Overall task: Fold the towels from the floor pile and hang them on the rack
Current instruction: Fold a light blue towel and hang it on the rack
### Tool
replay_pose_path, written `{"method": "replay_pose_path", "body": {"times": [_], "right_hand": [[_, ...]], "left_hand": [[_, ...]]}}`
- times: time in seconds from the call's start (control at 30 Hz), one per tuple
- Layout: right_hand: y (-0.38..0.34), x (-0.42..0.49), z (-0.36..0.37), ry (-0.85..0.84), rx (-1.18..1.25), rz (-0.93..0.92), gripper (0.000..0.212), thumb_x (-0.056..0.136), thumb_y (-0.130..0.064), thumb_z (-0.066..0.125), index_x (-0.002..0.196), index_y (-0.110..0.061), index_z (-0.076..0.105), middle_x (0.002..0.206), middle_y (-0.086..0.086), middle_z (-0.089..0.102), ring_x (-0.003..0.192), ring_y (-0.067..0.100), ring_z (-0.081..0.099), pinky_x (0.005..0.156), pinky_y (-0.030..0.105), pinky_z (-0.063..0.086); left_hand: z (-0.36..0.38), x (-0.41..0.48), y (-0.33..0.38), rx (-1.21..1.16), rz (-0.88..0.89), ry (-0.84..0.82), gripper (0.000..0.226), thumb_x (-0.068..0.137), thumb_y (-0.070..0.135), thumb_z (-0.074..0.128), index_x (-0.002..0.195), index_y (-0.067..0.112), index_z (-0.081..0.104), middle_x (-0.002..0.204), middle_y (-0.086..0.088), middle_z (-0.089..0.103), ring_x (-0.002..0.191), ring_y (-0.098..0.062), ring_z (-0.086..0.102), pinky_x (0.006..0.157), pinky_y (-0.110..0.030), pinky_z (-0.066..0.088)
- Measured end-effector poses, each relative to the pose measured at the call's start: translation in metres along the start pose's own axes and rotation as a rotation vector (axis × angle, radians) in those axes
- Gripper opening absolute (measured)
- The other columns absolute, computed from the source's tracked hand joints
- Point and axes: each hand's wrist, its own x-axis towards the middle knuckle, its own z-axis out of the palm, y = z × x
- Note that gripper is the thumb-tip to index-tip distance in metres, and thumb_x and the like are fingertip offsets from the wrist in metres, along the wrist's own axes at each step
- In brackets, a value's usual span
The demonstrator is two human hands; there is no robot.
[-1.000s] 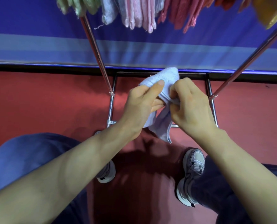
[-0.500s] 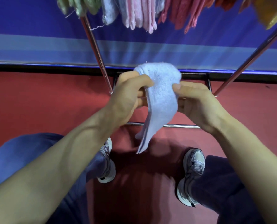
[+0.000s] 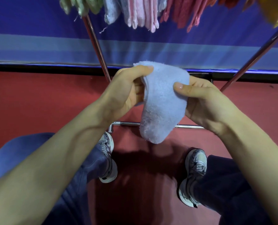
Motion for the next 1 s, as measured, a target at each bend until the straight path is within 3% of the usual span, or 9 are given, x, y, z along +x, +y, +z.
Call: {"method": "replay_pose_path", "body": {"times": [0.07,0.13,0.27,0.43,0.53,0.63,0.77,0.9,1.0], "right_hand": [[-0.003,0.000,0.001,0.020,0.058,0.006,0.042,0.089,-0.010,0.052,0.129,0.003,0.059,0.123,0.018,0.067,0.113,0.029,0.064,0.098,0.041,0.051],[-0.005,0.001,0.000,0.060,0.103,0.005,0.045,0.089,-0.011,0.053,0.132,0.003,0.056,0.124,0.018,0.066,0.113,0.030,0.064,0.097,0.042,0.051],[-0.012,0.001,-0.008,0.113,0.163,-0.028,0.044,0.089,-0.003,0.051,0.132,0.002,0.055,0.120,0.018,0.068,0.107,0.028,0.067,0.084,0.036,0.057],[-0.015,0.003,-0.014,0.230,0.099,-0.058,0.038,0.093,0.007,0.047,0.127,-0.001,0.060,0.107,0.012,0.072,0.096,0.024,0.071,0.073,0.031,0.057],[-0.009,0.008,-0.020,0.559,-0.163,-0.150,0.031,0.087,-0.002,0.064,0.117,-0.008,0.067,0.091,0.003,0.072,0.077,0.017,0.067,0.066,0.028,0.053],[-0.003,0.009,-0.024,0.888,-0.621,-0.426,0.017,0.082,-0.017,0.069,0.098,-0.012,0.066,0.070,-0.010,0.063,0.061,0.007,0.057,0.068,0.028,0.051],[0.004,0.006,-0.013,0.724,-0.875,-0.594,0.014,0.084,-0.021,0.065,0.074,-0.013,0.059,0.059,-0.010,0.055,0.054,0.005,0.048,0.061,0.025,0.043],[0.025,0.007,-0.009,0.449,-1.405,-0.424,0.023,0.080,-0.040,0.052,0.066,-0.022,0.051,0.055,-0.006,0.051,0.057,0.024,0.054,0.060,0.037,0.049],[0.027,0.009,-0.010,0.412,-1.398,-0.373,0.015,0.075,-0.034,0.048,0.073,-0.023,0.058,0.068,-0.005,0.062,0.067,0.025,0.060,0.066,0.041,0.052]], "left_hand": [[0.003,-0.001,-0.003,-0.054,-0.069,-0.072,0.050,0.094,0.037,0.054,0.124,-0.001,0.065,0.109,-0.015,0.071,0.100,-0.032,0.068,0.090,-0.040,0.051],[0.008,-0.004,-0.006,-0.085,-0.157,-0.166,0.058,0.090,0.048,0.049,0.125,0.006,0.067,0.122,-0.014,0.070,0.116,-0.033,0.065,0.103,-0.045,0.046],[0.008,-0.007,-0.006,0.081,-0.270,-0.254,0.069,0.089,0.059,0.042,0.117,0.002,0.068,0.113,-0.014,0.073,0.109,-0.034,0.069,0.099,-0.047,0.052],[0.005,-0.011,-0.003,0.114,-0.159,-0.356,0.061,0.096,0.050,0.037,0.139,0.010,0.055,0.125,-0.023,0.067,0.115,-0.041,0.065,0.105,-0.051,0.049],[0.004,-0.011,-0.006,0.072,-0.111,-0.330,0.063,0.091,0.046,0.038,0.142,0.012,0.052,0.129,-0.023,0.065,0.120,-0.042,0.062,0.111,-0.055,0.042],[0.005,-0.010,-0.008,-0.031,-0.098,-0.287,0.066,0.087,0.046,0.041,0.144,0.013,0.050,0.132,-0.022,0.063,0.123,-0.039,0.061,0.114,-0.056,0.038],[0.008,-0.007,-0.010,-0.140,-0.055,-0.225,0.065,0.083,0.041,0.048,0.142,0.014,0.048,0.132,-0.020,0.064,0.122,-0.036,0.063,0.113,-0.055,0.039],[0.012,-0.010,-0.010,-0.079,0.073,-0.225,0.067,0.088,0.023,0.049,0.154,0.021,0.036,0.136,-0.016,0.063,0.120,-0.032,0.064,0.108,-0.047,0.047],[0.011,-0.012,-0.010,-0.012,0.169,-0.204,0.066,0.089,0.004,0.052,0.152,0.019,0.038,0.135,-0.015,0.063,0.121,-0.033,0.064,0.108,-0.052,0.046]]}}
